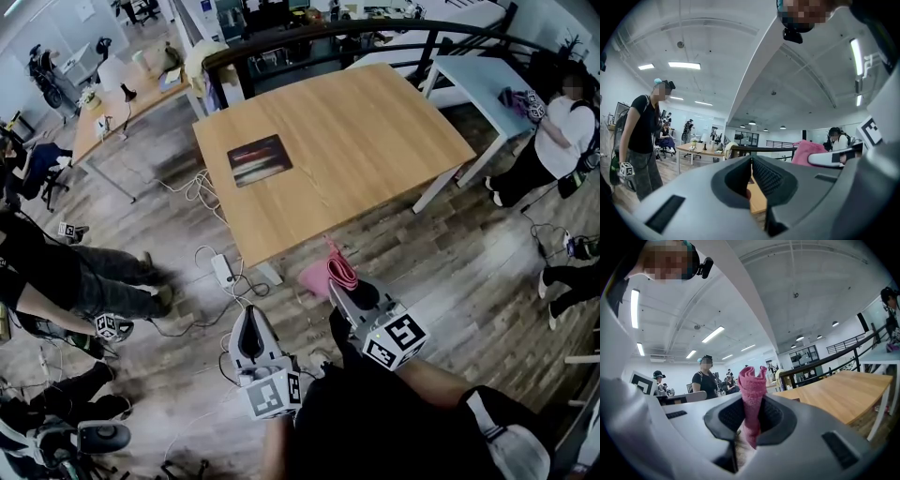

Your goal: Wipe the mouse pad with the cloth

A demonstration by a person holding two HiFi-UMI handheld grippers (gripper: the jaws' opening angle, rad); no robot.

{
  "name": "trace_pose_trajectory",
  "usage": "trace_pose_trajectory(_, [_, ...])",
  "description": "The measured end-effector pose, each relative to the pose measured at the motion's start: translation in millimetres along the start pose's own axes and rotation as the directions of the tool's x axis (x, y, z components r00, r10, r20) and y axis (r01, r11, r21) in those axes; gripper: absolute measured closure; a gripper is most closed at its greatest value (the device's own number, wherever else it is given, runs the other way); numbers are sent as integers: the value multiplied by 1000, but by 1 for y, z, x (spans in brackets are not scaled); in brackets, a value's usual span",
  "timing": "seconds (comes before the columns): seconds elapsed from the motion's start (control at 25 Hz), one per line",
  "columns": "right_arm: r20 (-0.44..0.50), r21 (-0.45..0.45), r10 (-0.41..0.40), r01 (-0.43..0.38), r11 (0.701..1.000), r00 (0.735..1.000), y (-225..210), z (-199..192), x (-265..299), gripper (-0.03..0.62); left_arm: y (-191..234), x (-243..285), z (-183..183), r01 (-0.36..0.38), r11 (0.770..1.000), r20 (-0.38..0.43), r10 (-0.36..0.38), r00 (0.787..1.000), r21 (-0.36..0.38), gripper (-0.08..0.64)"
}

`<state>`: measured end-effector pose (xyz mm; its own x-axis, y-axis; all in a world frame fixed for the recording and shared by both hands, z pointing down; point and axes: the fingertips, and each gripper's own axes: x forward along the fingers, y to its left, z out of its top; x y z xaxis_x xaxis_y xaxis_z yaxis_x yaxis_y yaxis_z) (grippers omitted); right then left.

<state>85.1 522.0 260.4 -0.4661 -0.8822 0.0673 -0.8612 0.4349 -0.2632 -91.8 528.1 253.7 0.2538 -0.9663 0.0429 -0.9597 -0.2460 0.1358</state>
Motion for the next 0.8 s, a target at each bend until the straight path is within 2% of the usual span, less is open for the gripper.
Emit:
trace_pose_trajectory(0.44, [-20, -12, 40, -40, 999, 999, -53, 12, 69, 529, 8, 78, -1, -48, 999, 4, 48, 999, -5, 532])
trace_pose_trajectory(0.8, [-37, 10, 39, -39, 999, 999, -57, 8, 89, 529, 17, 91, 3, -57, 998, -2, 56, 998, -2, 532])
